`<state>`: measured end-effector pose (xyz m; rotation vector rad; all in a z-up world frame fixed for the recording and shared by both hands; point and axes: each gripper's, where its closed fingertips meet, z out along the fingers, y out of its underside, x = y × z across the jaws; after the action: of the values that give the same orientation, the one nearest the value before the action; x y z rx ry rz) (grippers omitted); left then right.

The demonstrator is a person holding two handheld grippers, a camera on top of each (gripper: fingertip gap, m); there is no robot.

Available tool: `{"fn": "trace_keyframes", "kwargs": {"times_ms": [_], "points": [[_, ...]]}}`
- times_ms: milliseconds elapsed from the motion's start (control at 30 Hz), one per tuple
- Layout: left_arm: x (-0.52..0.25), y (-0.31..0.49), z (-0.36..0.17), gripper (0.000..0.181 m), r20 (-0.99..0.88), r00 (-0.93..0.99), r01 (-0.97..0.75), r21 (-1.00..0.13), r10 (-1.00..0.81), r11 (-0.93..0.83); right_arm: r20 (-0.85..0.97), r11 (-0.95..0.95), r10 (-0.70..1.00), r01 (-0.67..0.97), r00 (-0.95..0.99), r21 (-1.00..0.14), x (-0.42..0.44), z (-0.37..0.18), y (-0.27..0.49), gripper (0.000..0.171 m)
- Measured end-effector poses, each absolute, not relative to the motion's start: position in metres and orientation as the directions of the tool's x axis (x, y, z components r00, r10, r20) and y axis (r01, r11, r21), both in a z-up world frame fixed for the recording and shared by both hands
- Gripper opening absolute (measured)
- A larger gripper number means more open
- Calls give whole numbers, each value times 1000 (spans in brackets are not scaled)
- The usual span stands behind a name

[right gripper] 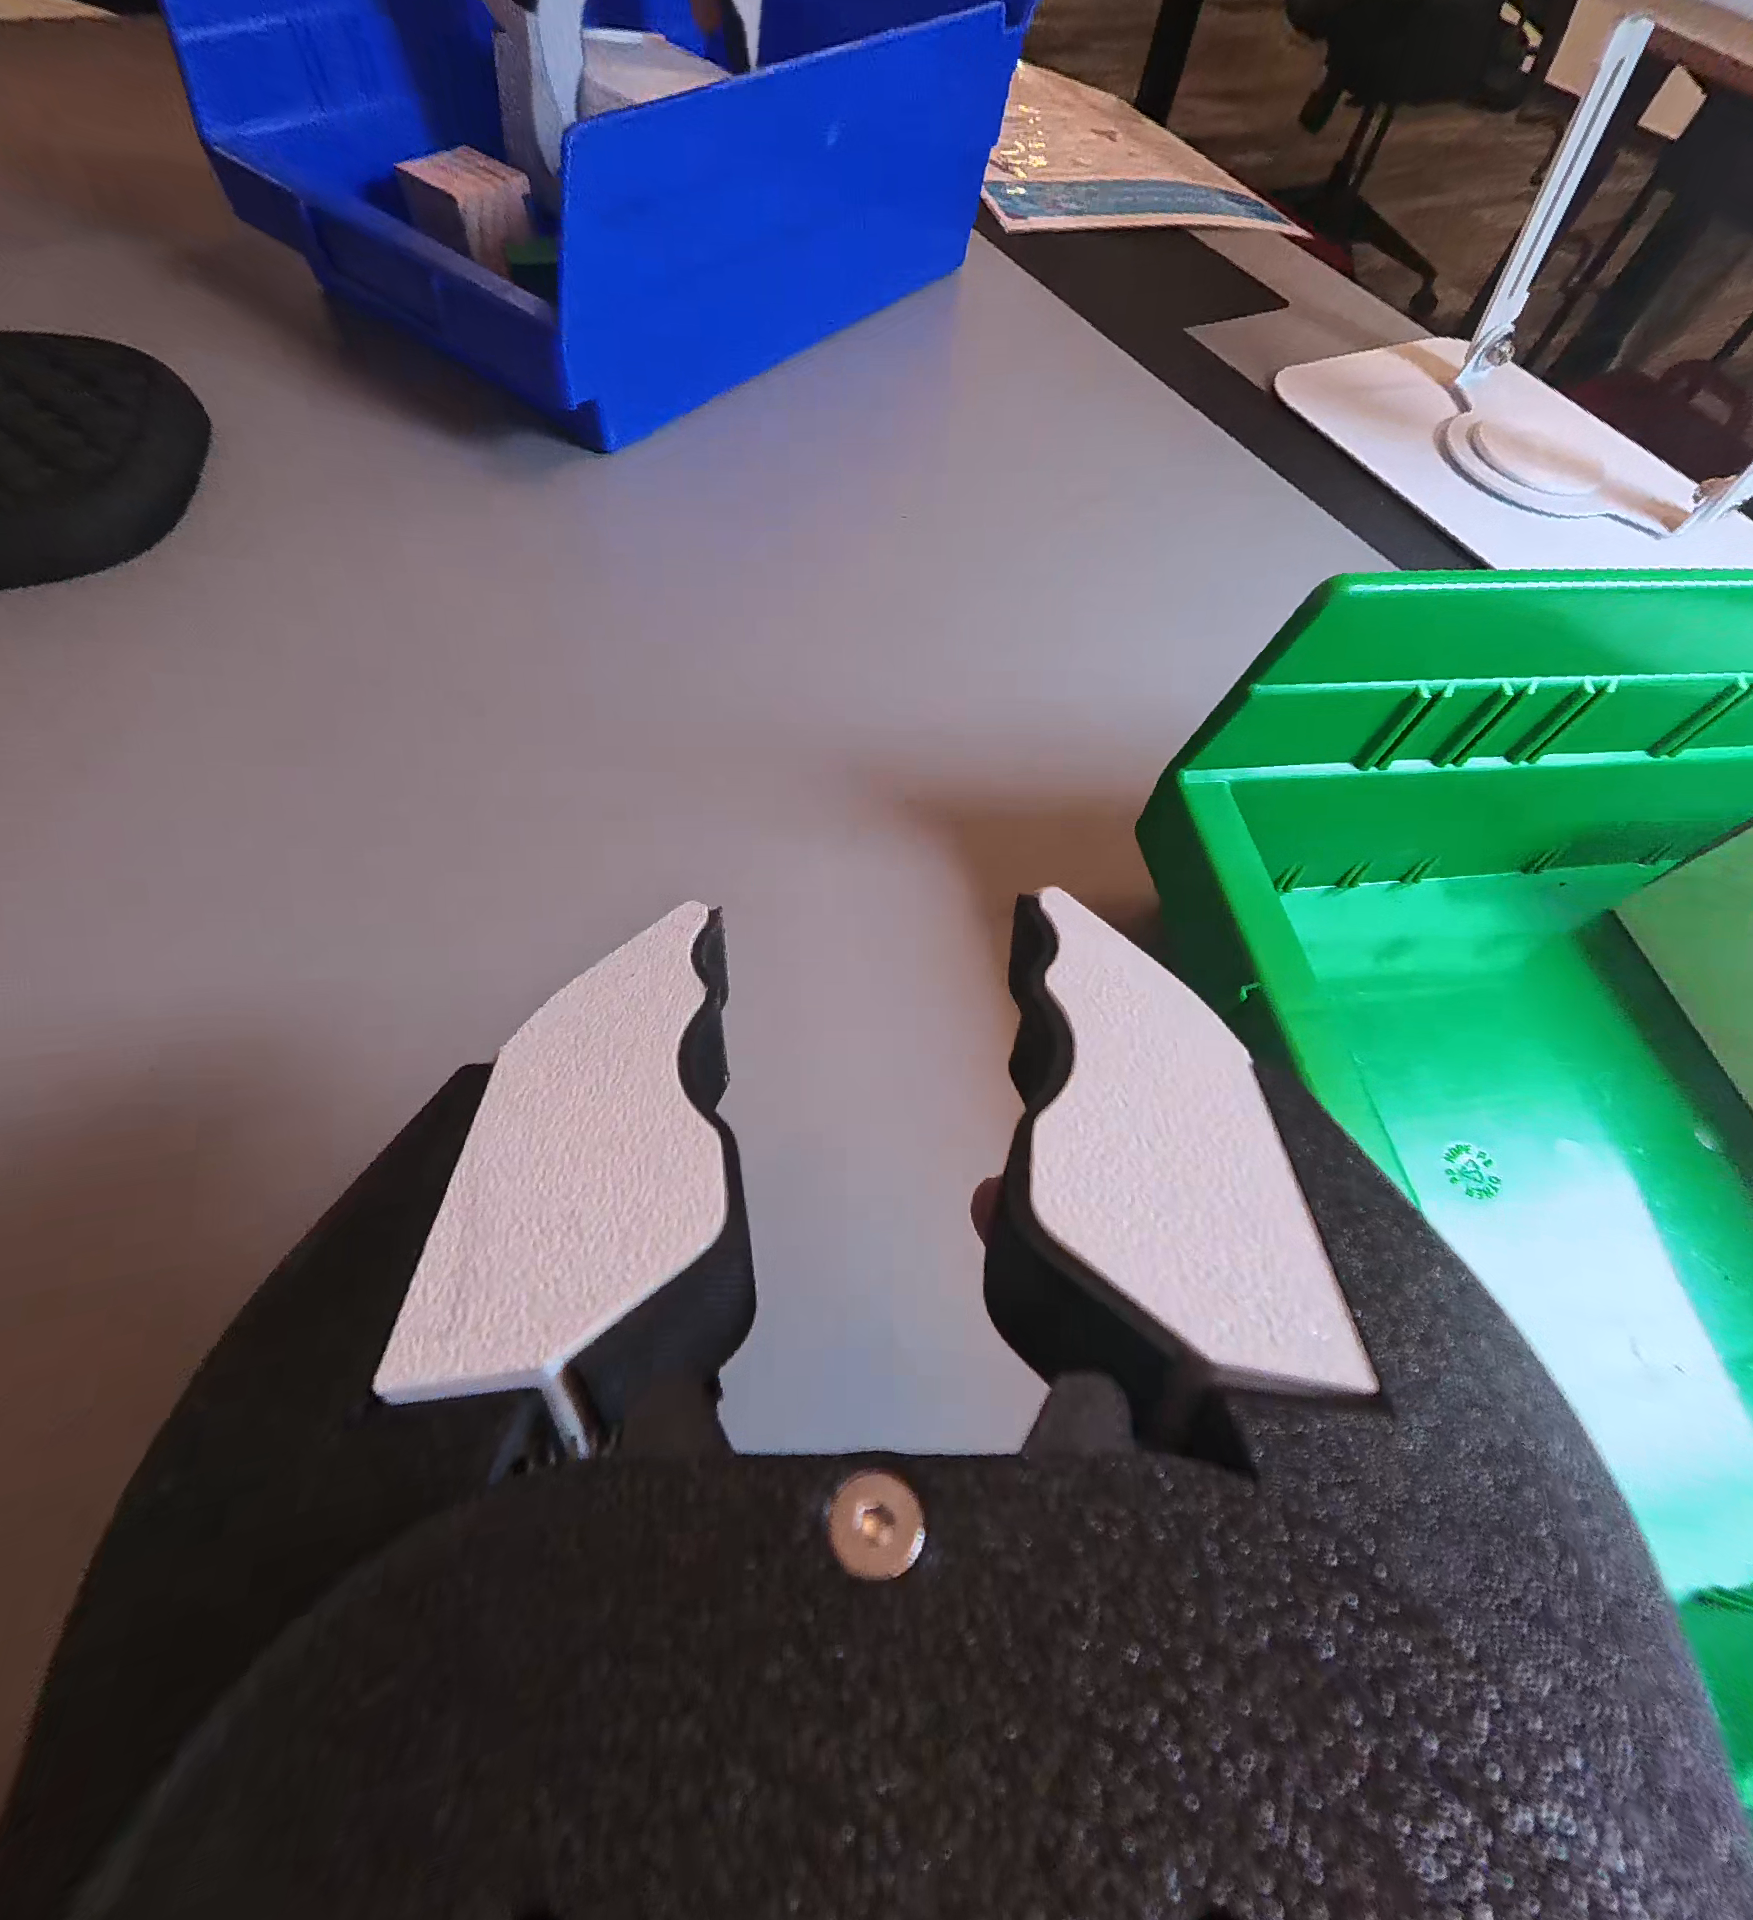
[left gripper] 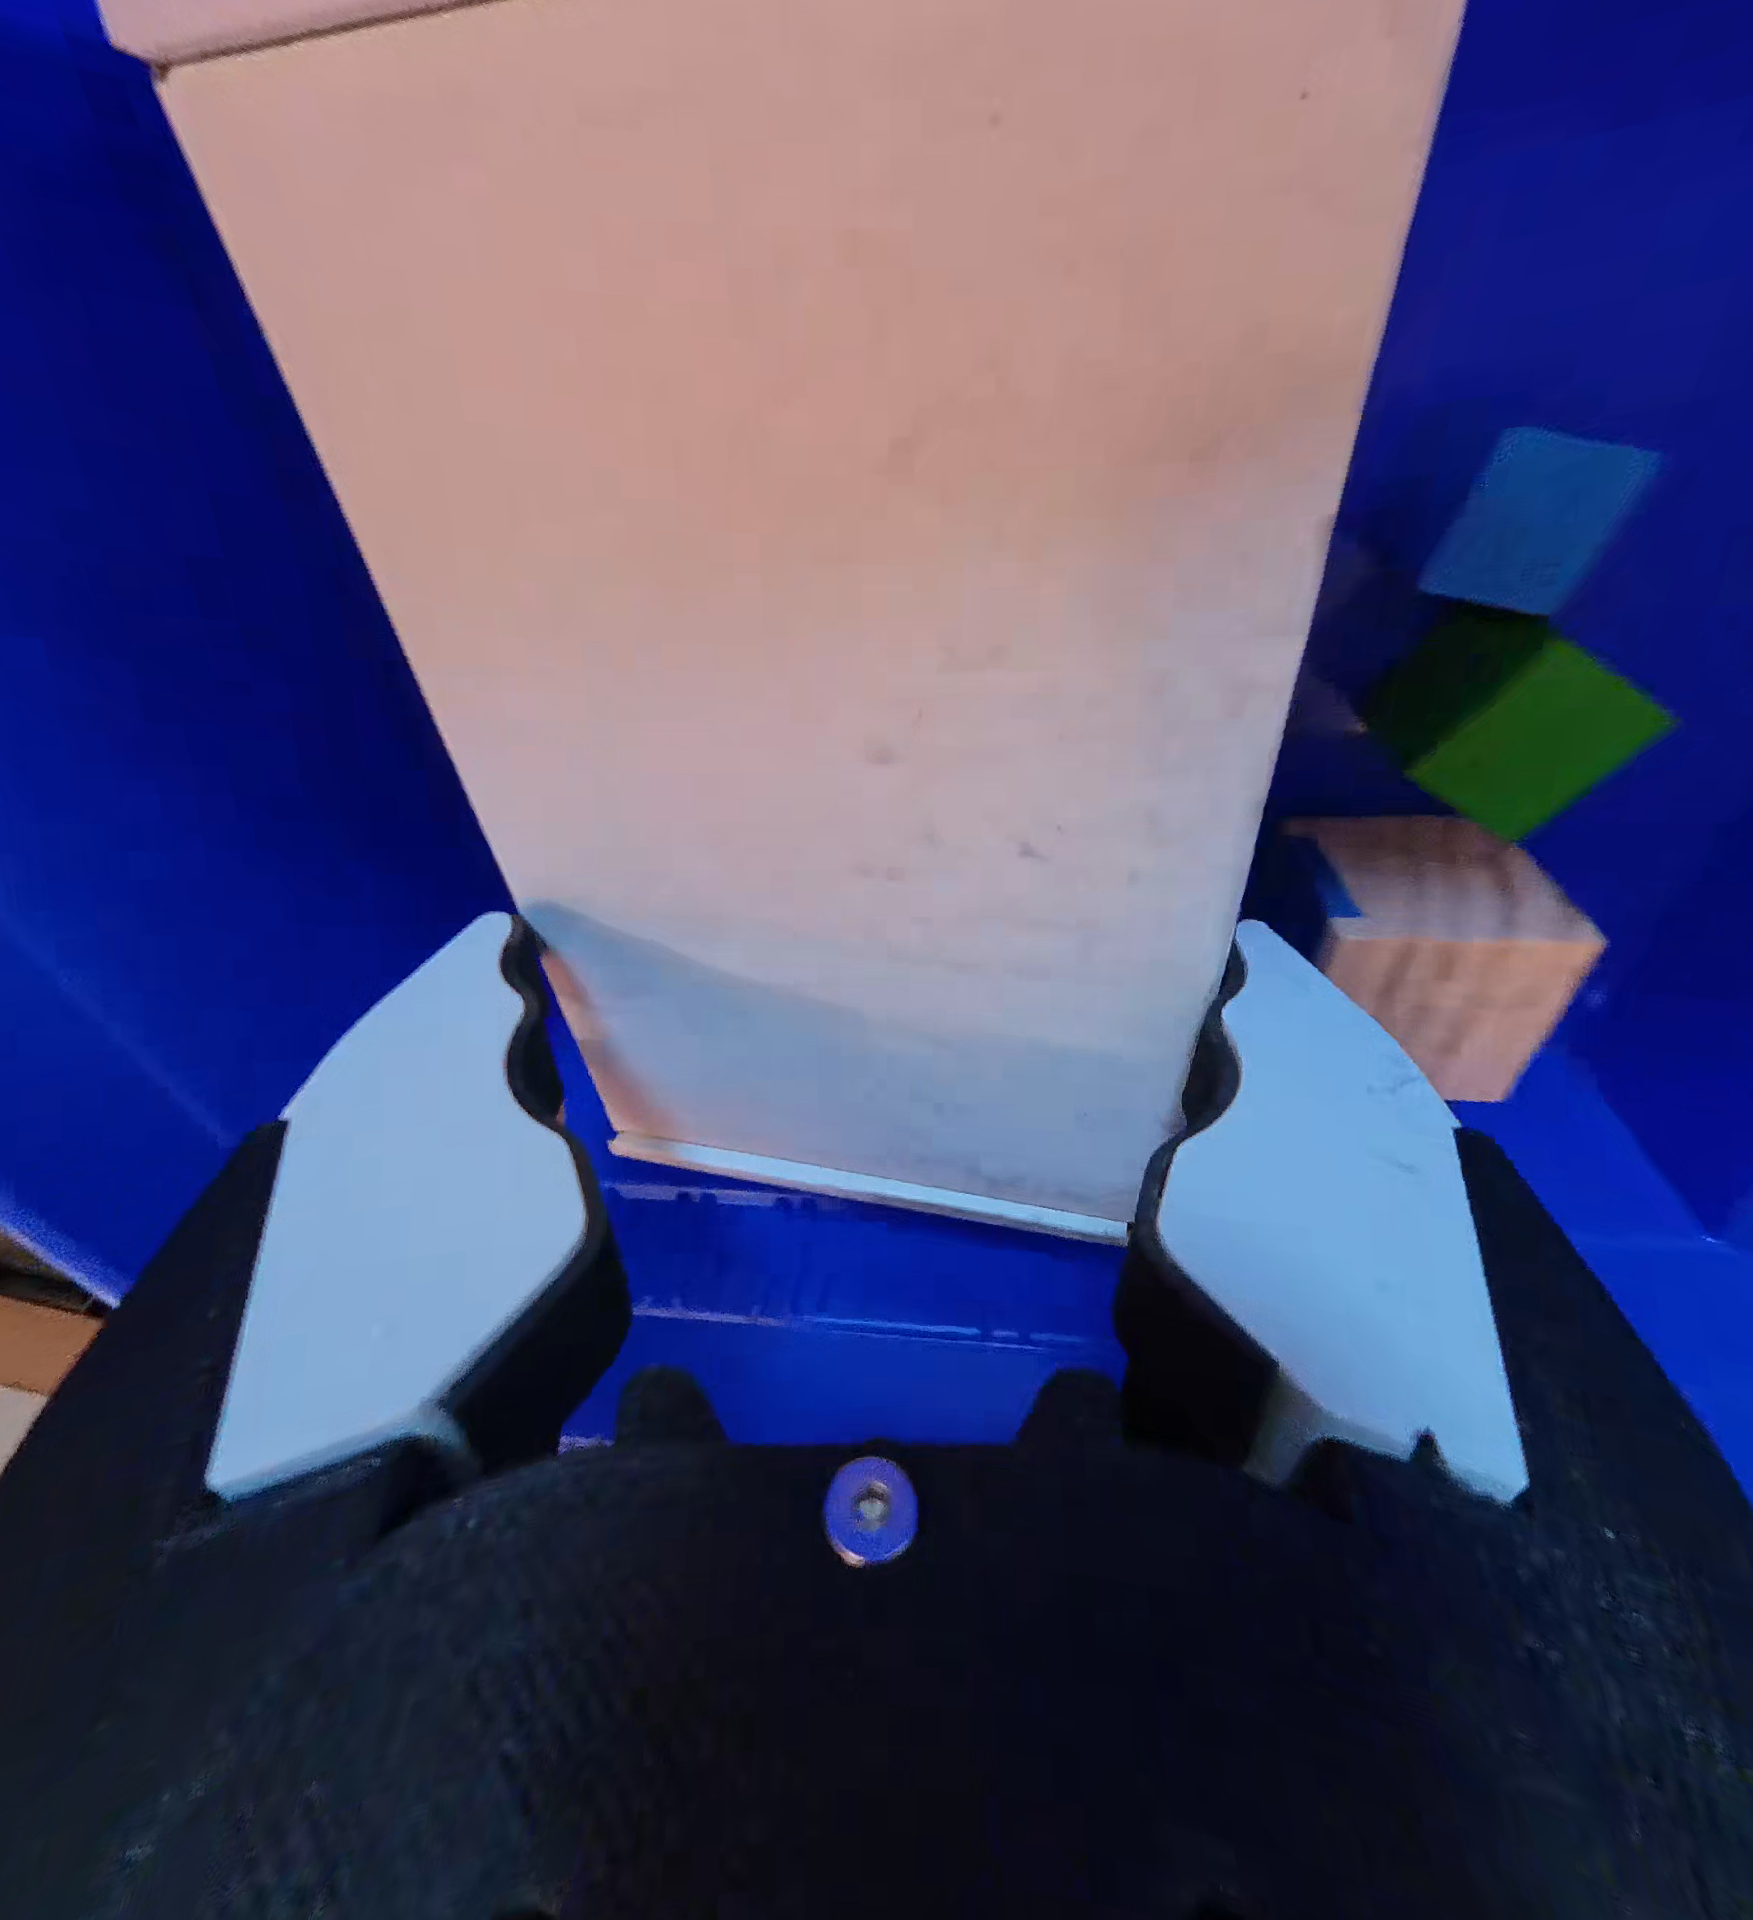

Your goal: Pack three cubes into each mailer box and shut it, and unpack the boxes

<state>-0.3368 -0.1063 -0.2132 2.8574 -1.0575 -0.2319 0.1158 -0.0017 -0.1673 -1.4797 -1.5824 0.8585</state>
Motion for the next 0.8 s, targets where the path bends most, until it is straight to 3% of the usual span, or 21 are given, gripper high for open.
{"fn": "trace_keyframes", "kwargs": {"times_ms": [133,333,433,800], "points": [[-331,-96,-210,129,-118,781,-612,54,-614,-789,95,90,995,451,-12,-888,115,-165,-4,53],[-329,-101,-236,139,-44,800,-595,74,-599,-800,94,82,996,444,6,-892,118,-164,-6,52],[-329,-95,-229,136,-100,784,-614,20,-613,-789,95,79,995,435,16,-897,119,-161,-5,51],[-288,-121,-107,132,-116,816,-568,-340,-566,-750,247,243,968,376,-36,-895,103,-141,-29,51]]}}
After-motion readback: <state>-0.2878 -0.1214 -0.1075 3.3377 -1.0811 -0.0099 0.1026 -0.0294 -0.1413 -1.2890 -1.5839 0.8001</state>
